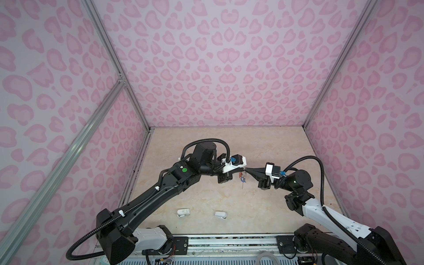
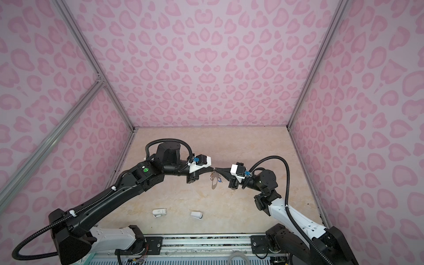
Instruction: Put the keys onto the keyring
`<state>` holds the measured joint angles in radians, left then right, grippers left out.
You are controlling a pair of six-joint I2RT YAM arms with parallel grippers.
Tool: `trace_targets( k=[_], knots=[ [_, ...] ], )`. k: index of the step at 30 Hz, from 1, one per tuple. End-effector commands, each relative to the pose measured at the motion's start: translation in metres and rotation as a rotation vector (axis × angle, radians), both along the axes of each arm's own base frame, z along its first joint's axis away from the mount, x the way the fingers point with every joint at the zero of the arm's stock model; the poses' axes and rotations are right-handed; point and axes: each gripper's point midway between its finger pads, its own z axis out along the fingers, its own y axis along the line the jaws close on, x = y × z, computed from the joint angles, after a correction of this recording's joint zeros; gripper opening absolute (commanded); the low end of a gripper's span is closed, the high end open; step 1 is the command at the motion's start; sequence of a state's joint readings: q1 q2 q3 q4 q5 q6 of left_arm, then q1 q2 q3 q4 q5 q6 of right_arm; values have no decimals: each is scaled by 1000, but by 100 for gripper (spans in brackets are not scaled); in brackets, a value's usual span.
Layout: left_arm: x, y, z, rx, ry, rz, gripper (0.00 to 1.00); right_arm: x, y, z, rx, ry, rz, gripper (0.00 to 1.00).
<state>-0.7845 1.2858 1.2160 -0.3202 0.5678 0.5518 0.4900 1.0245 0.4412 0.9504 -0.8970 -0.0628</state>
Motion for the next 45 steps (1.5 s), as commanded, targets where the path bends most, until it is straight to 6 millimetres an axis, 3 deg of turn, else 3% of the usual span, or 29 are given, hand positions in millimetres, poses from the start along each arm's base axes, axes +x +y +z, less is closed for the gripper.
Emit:
trace_targets(
  k=[1, 4, 7, 10, 19, 35, 42, 45],
  knots=[
    [-1, -2, 13, -29, -35, -16, 3, 0, -1, 6, 9, -27, -9, 14],
    [10, 3, 11, 25, -39, 62, 3, 9, -4, -3, -38, -24, -83, 32],
    [18, 10, 0, 134, -38, 124, 3, 17, -9, -12, -137, -33, -158, 38],
    [19, 14, -2, 212, -63, 136, 3, 23, -16, -12, -191, -58, -231, 38],
    [19, 14, -9, 368, -119, 128, 3, 21, -11, -14, -247, -80, -214, 29],
    [16, -3, -8, 398, -136, 101, 3, 19, 0, -17, -237, -87, -170, 21],
    [18, -7, -10, 407, -134, 103, 4, 20, -1, -18, -228, -84, -182, 0],
    [26, -4, -10, 402, -148, 154, 26, 21, -3, -18, -220, -74, -190, 0]
  ],
)
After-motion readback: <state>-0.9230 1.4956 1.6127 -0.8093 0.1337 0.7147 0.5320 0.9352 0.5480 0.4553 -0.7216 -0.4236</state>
